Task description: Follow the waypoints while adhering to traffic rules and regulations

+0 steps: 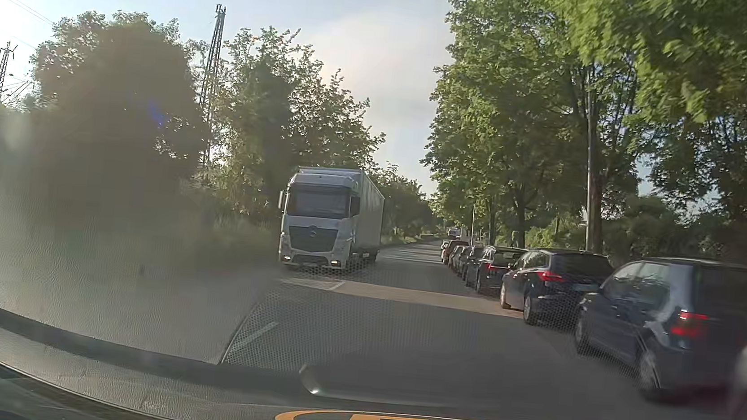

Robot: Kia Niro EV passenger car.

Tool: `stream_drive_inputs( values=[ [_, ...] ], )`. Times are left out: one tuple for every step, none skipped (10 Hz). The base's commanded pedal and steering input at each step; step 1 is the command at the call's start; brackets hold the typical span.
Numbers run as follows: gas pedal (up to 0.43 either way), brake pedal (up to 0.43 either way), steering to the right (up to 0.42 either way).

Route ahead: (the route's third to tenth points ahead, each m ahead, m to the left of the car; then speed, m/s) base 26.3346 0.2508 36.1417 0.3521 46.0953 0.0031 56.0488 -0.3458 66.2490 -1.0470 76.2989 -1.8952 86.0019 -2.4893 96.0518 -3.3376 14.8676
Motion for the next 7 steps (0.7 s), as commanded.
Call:
stream_drive_inputs(
  values=[
    [0.189, 0.0, 0.0],
    [0.189, 0.0, 0.001],
    [0.189, 0.0, 0.001],
    [0.189, 0.0, 0.002],
    [0.189, 0.0, 0.002],
    [0.189, 0.0, 0.002],
    [0.177, 0.0, 0.003]
  ],
)
